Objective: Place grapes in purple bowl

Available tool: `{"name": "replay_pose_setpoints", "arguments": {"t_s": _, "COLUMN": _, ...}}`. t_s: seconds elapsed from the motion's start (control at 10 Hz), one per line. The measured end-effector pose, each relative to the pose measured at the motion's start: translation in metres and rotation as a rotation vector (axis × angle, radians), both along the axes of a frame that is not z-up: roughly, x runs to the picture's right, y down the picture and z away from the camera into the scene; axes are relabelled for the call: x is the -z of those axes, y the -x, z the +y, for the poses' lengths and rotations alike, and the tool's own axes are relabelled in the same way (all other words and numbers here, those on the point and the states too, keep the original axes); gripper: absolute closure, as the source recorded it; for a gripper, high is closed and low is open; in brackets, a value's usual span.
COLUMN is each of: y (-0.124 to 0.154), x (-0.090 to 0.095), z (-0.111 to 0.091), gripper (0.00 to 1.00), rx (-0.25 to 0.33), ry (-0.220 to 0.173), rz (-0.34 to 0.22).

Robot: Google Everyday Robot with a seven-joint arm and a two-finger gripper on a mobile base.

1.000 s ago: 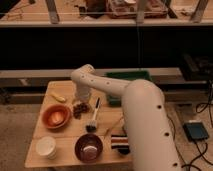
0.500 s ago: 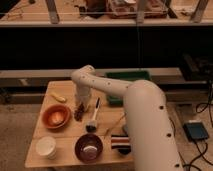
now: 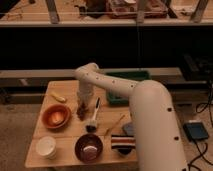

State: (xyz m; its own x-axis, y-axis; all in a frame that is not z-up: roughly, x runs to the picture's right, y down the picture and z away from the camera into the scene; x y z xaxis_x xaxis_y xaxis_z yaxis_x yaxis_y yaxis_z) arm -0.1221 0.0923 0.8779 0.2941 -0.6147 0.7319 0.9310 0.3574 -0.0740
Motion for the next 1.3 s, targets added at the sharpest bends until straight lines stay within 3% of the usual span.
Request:
{"name": "replay_pose_setpoints", "arguments": {"t_s": 0.3, "y": -0.025, "x": 0.036, "z": -0.023, "gripper": 1.00, "rx": -0.038, "ry": -0.024, "rz": -0.039}}
{"name": "replay_pose_setpoints", "arguments": {"t_s": 0.6, "y": -0.075, "x": 0.107, "z": -0.049, "gripper": 1.00, "rx": -0.054, "ry": -0.090, "rz": -0.108}}
{"name": "replay_pose_setpoints", "arguments": {"t_s": 0.8, "y": -0.103, "x": 0.146, "z": -0.040, "gripper": 1.00, "rx": -0.029, "ry": -0.115, "rz": -0.150}}
{"name": "replay_pose_setpoints", "arguments": {"t_s": 1.0, "y": -0.125, "x": 0.190, "z": -0.007, "gripper": 1.00, "rx": 0.053, "ry": -0.121, "rz": -0.213}}
{"name": "replay_pose_setpoints", "arguments": {"t_s": 1.3, "y": -0.128, "x": 0.200, "z": 0.003, "gripper": 1.00, "rx": 0.078, "ry": -0.120, "rz": -0.232}}
